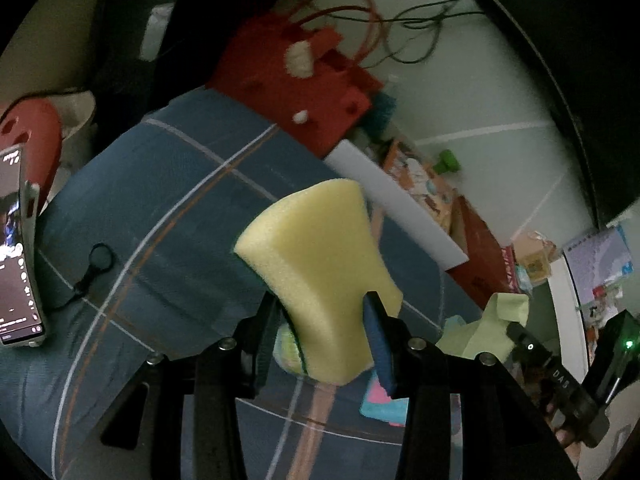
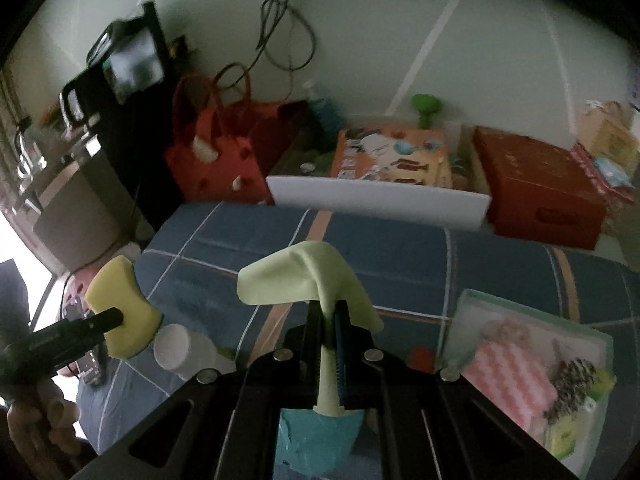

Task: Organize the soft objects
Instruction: 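Carry the sponge and green cloth over the white tray and release both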

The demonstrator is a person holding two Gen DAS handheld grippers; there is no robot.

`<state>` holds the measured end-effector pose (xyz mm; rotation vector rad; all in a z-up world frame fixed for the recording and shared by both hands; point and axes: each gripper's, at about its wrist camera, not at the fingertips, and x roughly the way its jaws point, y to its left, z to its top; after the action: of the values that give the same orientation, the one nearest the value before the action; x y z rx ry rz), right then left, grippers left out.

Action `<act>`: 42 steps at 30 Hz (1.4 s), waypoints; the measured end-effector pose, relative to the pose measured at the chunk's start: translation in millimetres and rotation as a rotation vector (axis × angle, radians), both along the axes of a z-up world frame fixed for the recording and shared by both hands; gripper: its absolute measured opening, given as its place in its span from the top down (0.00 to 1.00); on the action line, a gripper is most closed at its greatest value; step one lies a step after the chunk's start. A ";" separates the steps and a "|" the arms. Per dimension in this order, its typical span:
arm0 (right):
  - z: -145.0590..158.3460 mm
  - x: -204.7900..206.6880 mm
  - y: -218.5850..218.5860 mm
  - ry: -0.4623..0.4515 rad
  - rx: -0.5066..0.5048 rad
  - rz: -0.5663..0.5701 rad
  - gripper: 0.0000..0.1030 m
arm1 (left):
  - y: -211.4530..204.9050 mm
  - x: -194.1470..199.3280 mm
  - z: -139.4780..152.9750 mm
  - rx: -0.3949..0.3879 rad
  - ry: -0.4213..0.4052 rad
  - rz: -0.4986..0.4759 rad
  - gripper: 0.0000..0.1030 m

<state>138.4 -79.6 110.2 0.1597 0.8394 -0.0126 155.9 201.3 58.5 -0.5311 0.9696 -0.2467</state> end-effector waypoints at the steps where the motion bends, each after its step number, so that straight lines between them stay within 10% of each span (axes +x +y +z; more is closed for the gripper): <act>1: 0.2 -4.5 -1.8 -0.010 0.008 -0.006 0.94 | -5.8 -1.5 4.9 0.003 -0.011 -0.011 0.57; 17: -2.8 -82.5 -97.7 -0.066 0.057 -0.272 0.94 | -142.6 -17.1 33.7 0.048 -0.082 -0.268 0.57; 31: -25.8 -136.9 -220.5 0.035 0.049 -0.610 0.94 | -318.0 -41.1 -23.6 0.121 0.031 -0.655 0.57; 42: -77.9 -123.5 -229.5 0.208 0.072 -0.601 0.92 | -349.4 -46.0 -77.9 0.168 0.147 -0.687 0.55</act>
<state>14.9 -309.1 32.3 0.4803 0.9734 -0.5709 109.9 -148.1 -19.3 -0.0437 1.2829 -0.7406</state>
